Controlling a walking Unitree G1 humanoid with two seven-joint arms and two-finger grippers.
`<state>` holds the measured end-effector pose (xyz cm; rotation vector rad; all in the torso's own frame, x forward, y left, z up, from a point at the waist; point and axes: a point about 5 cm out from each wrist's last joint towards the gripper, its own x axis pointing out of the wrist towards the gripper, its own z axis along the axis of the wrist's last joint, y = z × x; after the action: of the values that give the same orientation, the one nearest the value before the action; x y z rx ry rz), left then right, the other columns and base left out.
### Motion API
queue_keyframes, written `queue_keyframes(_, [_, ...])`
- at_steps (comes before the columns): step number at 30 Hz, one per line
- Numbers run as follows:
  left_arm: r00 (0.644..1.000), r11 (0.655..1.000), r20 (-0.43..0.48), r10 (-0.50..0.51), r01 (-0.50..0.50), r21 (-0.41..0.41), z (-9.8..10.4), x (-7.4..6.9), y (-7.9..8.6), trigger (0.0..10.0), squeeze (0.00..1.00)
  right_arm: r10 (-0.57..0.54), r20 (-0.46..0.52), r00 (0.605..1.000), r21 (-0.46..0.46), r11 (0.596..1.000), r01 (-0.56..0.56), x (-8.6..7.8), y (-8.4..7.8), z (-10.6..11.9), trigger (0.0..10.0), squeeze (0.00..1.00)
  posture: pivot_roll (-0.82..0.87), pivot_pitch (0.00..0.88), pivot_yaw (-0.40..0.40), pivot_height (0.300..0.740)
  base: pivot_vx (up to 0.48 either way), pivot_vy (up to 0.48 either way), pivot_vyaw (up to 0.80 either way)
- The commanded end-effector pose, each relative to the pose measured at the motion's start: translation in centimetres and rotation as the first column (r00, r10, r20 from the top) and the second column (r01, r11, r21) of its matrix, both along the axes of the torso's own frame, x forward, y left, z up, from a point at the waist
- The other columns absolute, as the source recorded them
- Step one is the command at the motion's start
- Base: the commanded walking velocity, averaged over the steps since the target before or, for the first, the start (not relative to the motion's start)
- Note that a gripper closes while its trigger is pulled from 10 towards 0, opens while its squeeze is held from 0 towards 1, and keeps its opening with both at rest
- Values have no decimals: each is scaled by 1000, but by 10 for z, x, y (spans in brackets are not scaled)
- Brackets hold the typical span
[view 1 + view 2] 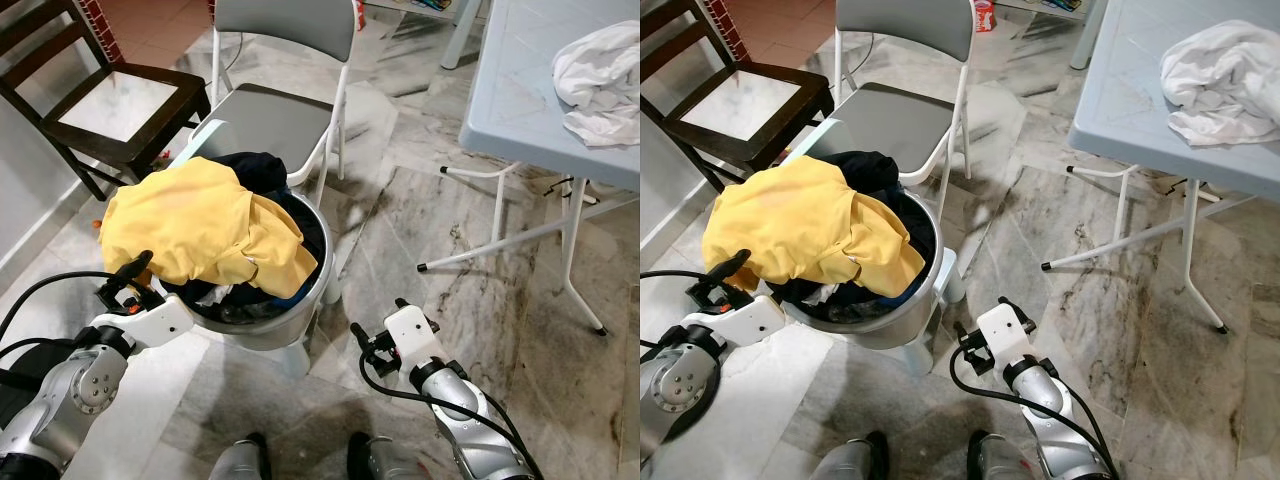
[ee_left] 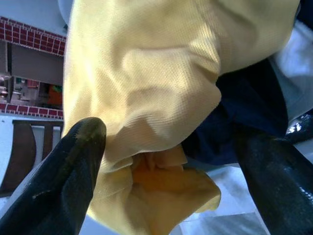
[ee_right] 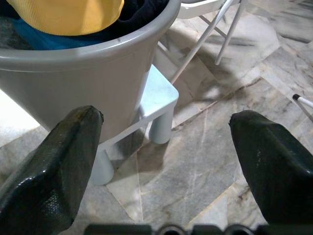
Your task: Hang hanger
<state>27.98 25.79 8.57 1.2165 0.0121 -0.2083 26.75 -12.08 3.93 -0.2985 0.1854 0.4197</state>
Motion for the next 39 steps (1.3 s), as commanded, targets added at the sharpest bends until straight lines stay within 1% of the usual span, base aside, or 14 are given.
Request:
queue_keyframes(1, [1000,999,-9,-23,23,41,-5,0,2,4314,0,0,-16,1000,-7,1000,0,-4,-1,-5,10000,0,42,242,0,740,0,0,0])
queue_keyframes(2, [1000,999,0,-26,26,42,-5,2,1,1412,0,1,-15,1000,-8,1000,-1,-4,0,-5,10000,0,42,242,0,740,0,0,0])
queue_keyframes(3, [999,998,17,-34,33,46,-2,7,-1,0,0,1,-14,1000,-9,1000,-1,-4,0,-4,10000,0,30,243,-1,740,0,0,0])
queue_keyframes(4, [999,998,17,-34,33,46,-2,7,-1,0,0,1,-14,1000,-9,1000,-1,-4,0,-4,10000,0,30,243,-1,740,0,0,0])
queue_keyframes(6, [998,998,46,-48,46,54,2,12,-3,0,0,-7,-12,1000,-10,1000,7,-3,-3,-4,10000,0,30,243,-1,740,0,0,0])
queue_keyframes(14, [996,996,69,-61,57,62,5,19,-1,0,0,-23,-17,1000,-12,1000,22,-7,-5,-6,10000,0,14,243,12,740,0,0,0])
queue_keyframes(22, [995,996,63,-78,74,53,4,20,0,0,0,-28,-18,999,-12,1000,27,-7,-4,-7,10000,0,14,244,14,740,0,0,0])
queue_keyframes(30, [993,994,51,-108,106,37,-2,14,-4,0,0,-27,-19,999,-15,1000,27,-6,-5,-7,10000,0,18,242,11,740,0,0,0])
queue_keyframes(39, [993,993,45,-112,111,30,-4,13,-4,0,0,-23,-21,1000,-16,1000,23,-7,-4,-7,10000,0,19,244,9,740,0,0,0])
